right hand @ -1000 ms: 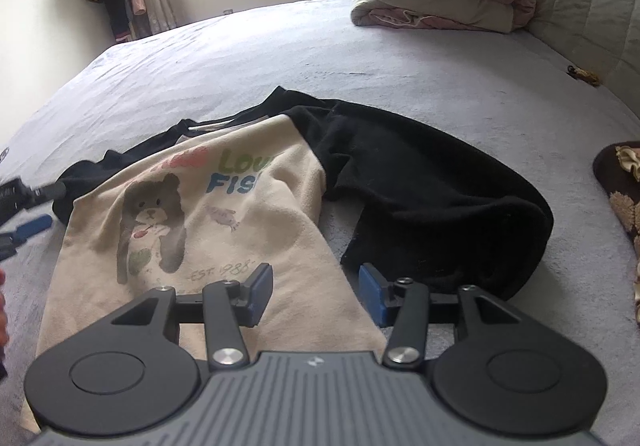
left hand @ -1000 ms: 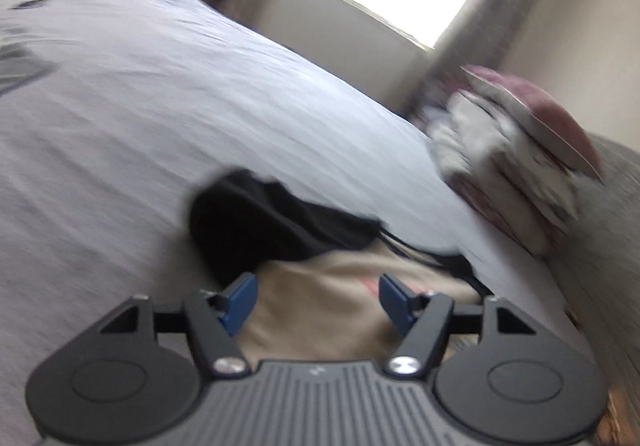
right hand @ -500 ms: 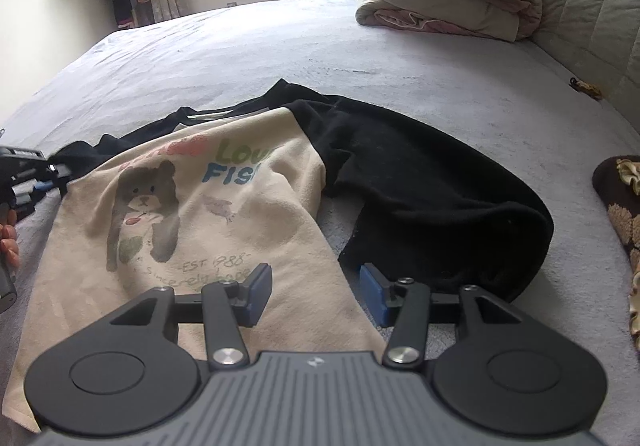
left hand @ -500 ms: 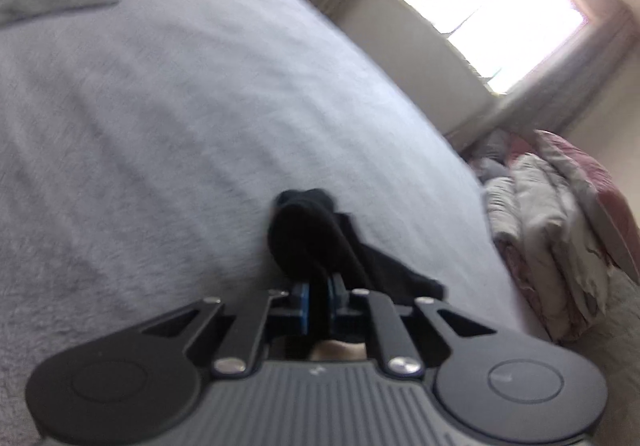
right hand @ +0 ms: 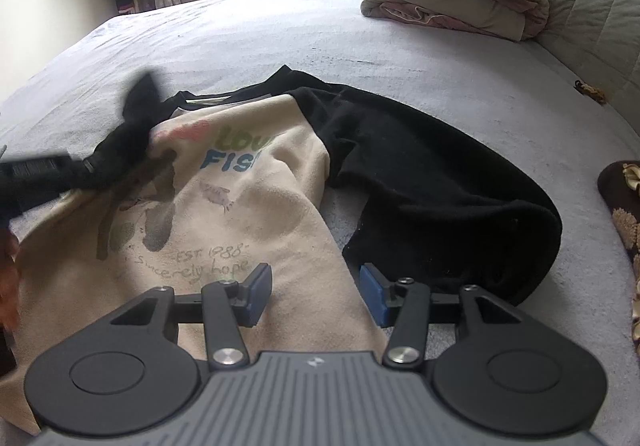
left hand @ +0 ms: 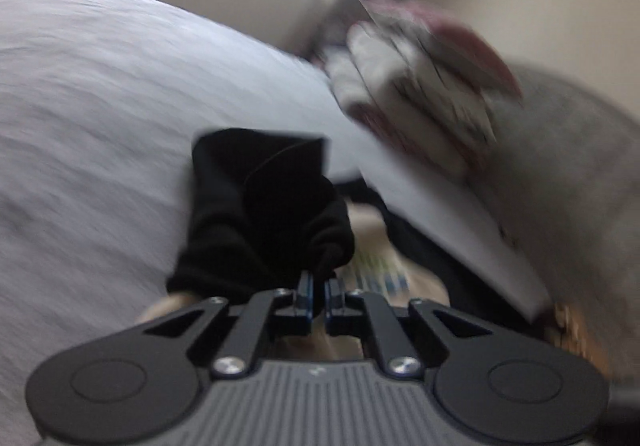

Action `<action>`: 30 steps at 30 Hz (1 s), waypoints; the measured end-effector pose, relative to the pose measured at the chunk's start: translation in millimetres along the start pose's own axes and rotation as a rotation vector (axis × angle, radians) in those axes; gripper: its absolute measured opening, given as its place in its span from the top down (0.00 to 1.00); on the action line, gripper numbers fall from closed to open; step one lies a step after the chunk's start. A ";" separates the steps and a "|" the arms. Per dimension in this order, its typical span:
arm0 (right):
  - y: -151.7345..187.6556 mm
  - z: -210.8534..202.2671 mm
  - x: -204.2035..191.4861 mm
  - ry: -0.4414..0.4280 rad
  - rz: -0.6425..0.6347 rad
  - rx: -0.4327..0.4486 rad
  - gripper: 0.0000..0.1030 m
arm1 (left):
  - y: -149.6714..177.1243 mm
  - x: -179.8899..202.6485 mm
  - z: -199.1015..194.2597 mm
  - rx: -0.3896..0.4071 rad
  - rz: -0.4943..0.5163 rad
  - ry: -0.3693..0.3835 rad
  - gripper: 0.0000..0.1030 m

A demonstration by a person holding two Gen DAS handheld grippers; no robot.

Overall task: Fold clothes
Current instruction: 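Fold the black sleeve over the printed shirt front with the left gripper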

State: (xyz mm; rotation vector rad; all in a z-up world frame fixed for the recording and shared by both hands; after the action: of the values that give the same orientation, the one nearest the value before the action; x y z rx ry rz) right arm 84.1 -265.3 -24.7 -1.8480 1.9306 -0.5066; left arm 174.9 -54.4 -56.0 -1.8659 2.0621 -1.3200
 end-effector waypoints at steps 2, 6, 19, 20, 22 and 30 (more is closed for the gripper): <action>0.0 0.5 -0.2 0.000 -0.001 -0.002 0.49 | 5.9 1.2 8.5 -0.034 0.022 -0.003 0.94; -0.3 0.3 -0.5 -0.002 -0.001 -0.002 0.49 | 2.7 -5.7 -4.4 -0.019 -0.022 0.042 0.77; -0.5 5.5 -5.4 0.007 -0.013 -0.014 0.49 | -5.3 -74.1 -48.4 0.027 -0.493 0.142 0.42; -0.3 5.3 -6.1 0.007 -0.016 -0.013 0.49 | -4.6 -80.9 -46.7 0.018 -0.543 0.146 0.42; -0.1 4.8 -7.4 0.008 -0.023 -0.011 0.49 | -4.3 -86.8 -40.5 0.010 -0.608 0.172 0.42; -0.3 5.6 -7.1 0.007 -0.021 -0.014 0.48 | 6.1 -114.2 -12.8 -0.001 -0.952 0.245 0.71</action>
State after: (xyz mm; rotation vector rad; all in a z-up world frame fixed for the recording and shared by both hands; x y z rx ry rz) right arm 87.6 -258.1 -28.9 -1.8794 1.9262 -0.5078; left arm 193.1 47.6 -106.1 -2.9673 1.1921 -1.7404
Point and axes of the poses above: each gripper's, at about its wrist camera, not at the fingertips, and z roughly the way its jaws point, x to its right, y to its underside, the point moved 5 cm from there along z, roughly the way its jaws point, and after that the axes turned 11 degrees about -x, right-handed, at the moved point
